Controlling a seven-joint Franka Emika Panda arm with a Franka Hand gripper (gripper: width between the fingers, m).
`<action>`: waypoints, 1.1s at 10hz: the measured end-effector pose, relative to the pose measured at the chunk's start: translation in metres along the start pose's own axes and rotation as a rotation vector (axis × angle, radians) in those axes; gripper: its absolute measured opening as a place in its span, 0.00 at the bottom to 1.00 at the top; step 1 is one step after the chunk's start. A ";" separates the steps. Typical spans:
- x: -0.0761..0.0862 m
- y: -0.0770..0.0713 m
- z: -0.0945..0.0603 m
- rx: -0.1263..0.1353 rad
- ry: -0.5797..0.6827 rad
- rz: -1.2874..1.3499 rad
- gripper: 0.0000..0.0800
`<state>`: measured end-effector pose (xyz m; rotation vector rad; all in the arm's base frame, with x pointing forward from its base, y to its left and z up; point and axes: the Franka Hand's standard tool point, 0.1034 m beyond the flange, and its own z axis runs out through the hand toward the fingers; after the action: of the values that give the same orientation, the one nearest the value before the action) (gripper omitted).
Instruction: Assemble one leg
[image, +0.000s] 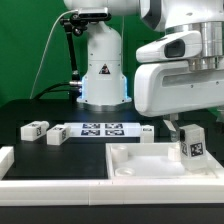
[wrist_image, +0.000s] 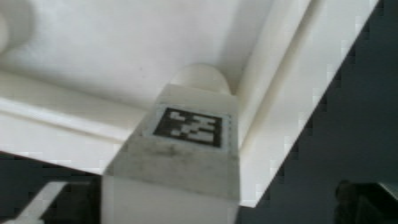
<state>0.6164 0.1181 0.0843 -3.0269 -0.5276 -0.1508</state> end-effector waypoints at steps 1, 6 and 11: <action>-0.004 -0.002 0.000 0.027 -0.102 0.002 0.81; 0.006 0.019 0.003 0.028 -0.119 0.023 0.81; 0.004 0.021 0.008 0.020 -0.093 0.028 0.36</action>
Offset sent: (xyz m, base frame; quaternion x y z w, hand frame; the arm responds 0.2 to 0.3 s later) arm 0.0127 -0.0207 -0.0032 -0.0053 0.0333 -0.0012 0.9994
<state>0.6280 0.1008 0.0753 -3.0316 -0.4899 -0.0029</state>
